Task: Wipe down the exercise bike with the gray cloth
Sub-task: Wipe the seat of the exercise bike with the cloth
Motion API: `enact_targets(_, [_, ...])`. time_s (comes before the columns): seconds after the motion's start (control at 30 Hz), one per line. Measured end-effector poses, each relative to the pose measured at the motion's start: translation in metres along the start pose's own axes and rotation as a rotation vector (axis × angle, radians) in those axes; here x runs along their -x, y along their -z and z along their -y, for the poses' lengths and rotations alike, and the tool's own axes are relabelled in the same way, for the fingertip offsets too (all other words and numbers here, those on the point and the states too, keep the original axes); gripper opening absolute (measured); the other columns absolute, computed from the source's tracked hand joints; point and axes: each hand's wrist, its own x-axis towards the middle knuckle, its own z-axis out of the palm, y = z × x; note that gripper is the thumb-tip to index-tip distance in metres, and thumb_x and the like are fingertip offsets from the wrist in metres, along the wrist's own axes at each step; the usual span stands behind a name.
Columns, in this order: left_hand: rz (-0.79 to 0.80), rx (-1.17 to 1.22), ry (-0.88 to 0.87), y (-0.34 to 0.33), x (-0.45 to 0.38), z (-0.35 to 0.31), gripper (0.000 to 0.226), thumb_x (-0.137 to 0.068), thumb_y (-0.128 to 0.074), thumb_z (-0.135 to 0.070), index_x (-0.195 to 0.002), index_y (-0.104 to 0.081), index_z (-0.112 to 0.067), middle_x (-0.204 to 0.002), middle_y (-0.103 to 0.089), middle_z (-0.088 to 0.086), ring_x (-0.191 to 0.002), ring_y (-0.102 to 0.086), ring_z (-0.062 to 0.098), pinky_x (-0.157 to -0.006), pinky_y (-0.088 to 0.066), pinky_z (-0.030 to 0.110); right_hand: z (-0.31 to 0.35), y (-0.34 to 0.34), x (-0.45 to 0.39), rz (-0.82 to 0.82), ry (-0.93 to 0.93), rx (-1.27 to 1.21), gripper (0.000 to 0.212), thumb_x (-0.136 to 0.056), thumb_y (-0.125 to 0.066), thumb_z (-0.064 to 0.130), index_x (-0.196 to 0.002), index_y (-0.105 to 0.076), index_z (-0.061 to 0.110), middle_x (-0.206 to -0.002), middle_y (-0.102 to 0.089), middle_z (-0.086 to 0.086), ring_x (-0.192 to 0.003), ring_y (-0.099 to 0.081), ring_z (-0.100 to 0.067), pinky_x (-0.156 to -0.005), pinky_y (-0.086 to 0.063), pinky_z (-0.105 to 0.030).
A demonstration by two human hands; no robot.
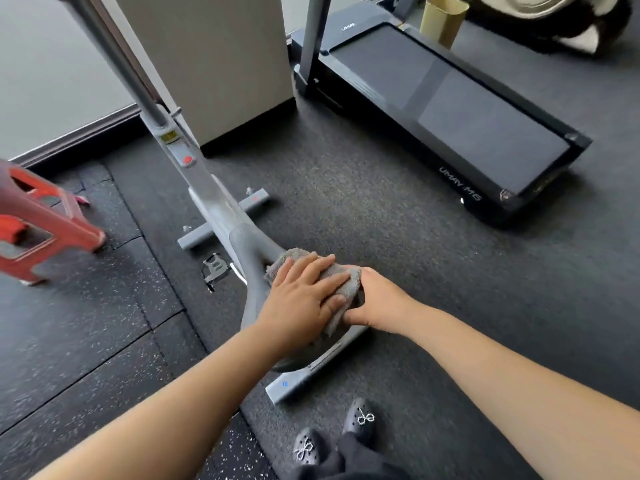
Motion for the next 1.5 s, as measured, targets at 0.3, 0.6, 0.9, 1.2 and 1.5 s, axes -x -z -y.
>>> enact_targets(0.3, [-0.005,-0.09,0.059,0.045,-0.049,0.081,0.048,-0.09,-0.034,-0.043,-0.097,-0.07,-0.012,-0.104,-0.067,0.01,-0.098,-0.056,0.033,-0.092,-0.039,0.036,-0.001,0.001,0.002,0.034,0.0,0.051,0.097,-0.062,-0.084,0.04,-0.142,-0.034,0.02,-0.136,-0.043,-0.003,-0.126,-0.043,-0.017,-0.107,-0.033,-0.028])
enact_targets(0.6, [0.121,-0.111,0.135,0.004,-0.007,0.019,0.065,-0.081,-0.01,-0.065,-0.139,-0.03,-0.043,-0.149,-0.034,-0.007,-0.141,-0.018,0.02,-0.117,-0.003,0.043,0.006,0.001,-0.011,0.051,0.026,0.133,0.085,-0.062,-0.082,0.044,-0.132,-0.044,0.015,-0.129,-0.048,-0.005,-0.124,-0.044,-0.018,-0.098,-0.032,-0.022])
enact_targets(0.9, [-0.128,0.01,0.326,0.05,-0.055,0.069,0.037,-0.096,-0.042,-0.034,-0.084,-0.065,-0.007,-0.097,-0.065,0.017,-0.102,-0.054,0.036,-0.085,-0.035,0.039,0.008,0.002,-0.008,0.076,0.012,0.162,0.1,-0.068,-0.079,0.044,-0.147,-0.026,0.016,-0.149,-0.032,-0.003,-0.137,-0.033,-0.017,-0.109,-0.023,-0.023])
enact_targets(1.2, [-0.037,-0.032,0.51,0.023,-0.005,0.036,0.053,-0.097,-0.026,-0.043,-0.147,-0.021,-0.025,-0.156,0.001,0.021,-0.14,0.006,0.045,-0.116,0.006,0.051,0.017,-0.007,-0.02,0.022,0.044,0.131,0.074,-0.084,-0.065,0.04,-0.146,-0.033,0.018,-0.15,-0.034,-0.001,-0.138,-0.033,-0.015,-0.11,-0.021,-0.022])
enact_targets(1.5, [-0.143,0.447,0.751,0.089,-0.035,0.101,0.034,-0.1,-0.034,-0.03,-0.087,-0.062,-0.017,-0.067,-0.055,0.004,-0.062,-0.053,0.026,-0.05,-0.043,0.025,0.018,-0.01,-0.017,-0.001,0.028,0.132,0.071,-0.086,-0.064,0.035,-0.147,-0.031,0.018,-0.151,-0.033,-0.001,-0.138,-0.031,-0.015,-0.108,-0.02,-0.02])
